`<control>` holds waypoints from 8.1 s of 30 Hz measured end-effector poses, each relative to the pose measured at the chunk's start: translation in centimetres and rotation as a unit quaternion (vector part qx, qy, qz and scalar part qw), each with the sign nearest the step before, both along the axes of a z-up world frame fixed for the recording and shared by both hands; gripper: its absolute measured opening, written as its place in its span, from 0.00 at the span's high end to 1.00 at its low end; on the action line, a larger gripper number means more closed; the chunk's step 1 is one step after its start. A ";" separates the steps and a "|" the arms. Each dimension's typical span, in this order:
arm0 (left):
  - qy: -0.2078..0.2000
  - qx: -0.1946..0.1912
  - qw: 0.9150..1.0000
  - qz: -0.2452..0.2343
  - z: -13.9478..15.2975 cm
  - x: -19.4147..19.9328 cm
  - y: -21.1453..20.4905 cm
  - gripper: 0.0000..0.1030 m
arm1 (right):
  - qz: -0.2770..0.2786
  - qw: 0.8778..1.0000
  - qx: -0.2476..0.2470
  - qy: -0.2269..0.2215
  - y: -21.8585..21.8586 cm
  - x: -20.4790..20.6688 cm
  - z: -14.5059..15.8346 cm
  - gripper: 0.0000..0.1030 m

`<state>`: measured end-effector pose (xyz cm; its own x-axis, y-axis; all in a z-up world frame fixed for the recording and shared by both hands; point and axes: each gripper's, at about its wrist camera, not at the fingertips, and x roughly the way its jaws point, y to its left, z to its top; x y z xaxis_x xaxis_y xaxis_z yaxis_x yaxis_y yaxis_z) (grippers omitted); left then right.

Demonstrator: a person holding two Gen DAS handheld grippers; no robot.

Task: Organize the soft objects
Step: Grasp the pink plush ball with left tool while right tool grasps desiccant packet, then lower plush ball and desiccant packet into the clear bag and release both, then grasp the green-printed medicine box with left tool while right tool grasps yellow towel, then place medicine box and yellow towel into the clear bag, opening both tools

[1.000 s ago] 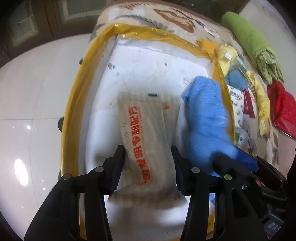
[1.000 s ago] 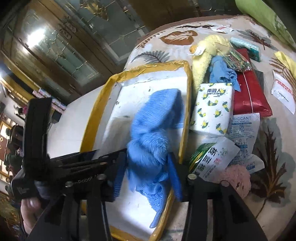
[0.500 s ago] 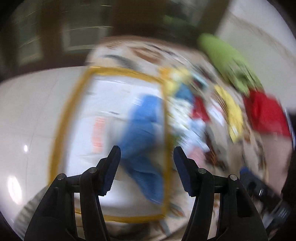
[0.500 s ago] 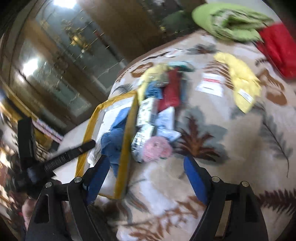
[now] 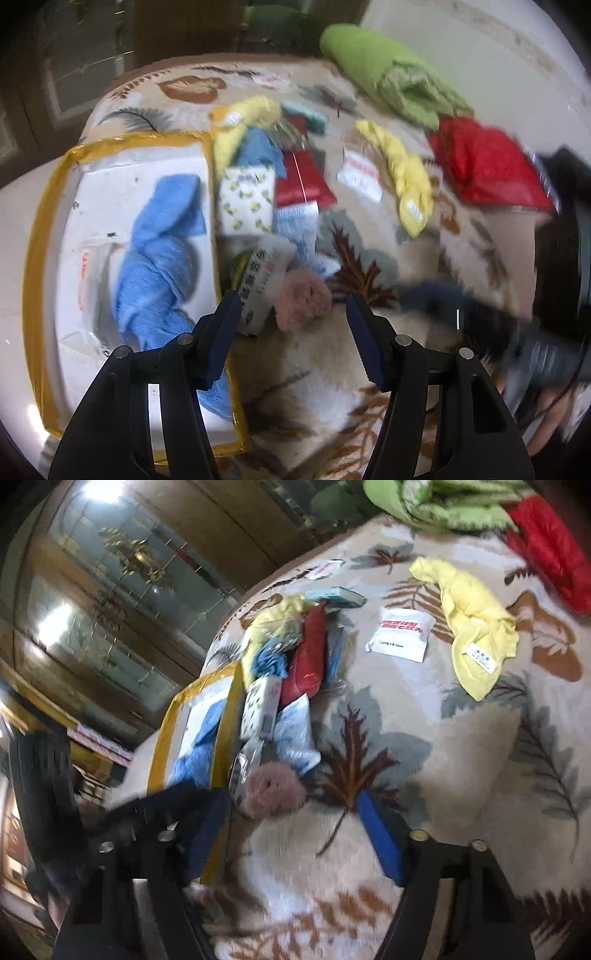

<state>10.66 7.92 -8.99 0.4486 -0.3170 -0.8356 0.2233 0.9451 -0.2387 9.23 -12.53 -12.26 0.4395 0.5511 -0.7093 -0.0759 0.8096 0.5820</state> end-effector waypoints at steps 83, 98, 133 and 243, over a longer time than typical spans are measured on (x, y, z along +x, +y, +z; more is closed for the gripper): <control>-0.003 -0.033 0.987 0.160 -3.9 9.1 19.0 0.85 | 0.097 0.995 -0.038 -0.002 19.6 13.7 -0.6 0.80; -0.037 -0.114 0.976 0.182 -0.2 3.5 18.8 0.37 | 0.059 0.994 -0.019 -0.087 12.4 5.9 5.1 0.34; 0.048 0.213 0.973 -0.076 -5.9 6.6 -4.8 0.58 | -0.098 0.995 -0.019 -0.002 -8.1 3.7 0.1 0.26; 0.003 0.085 0.973 0.214 -4.6 4.7 16.4 0.62 | 0.091 0.996 0.000 -0.017 18.2 8.9 0.5 0.52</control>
<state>15.39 24.36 -13.60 0.5041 0.0416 -0.8626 -0.2005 0.9772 -0.0701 18.14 5.70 -11.75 0.3573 0.6240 -0.6950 -0.2407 0.7805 0.5770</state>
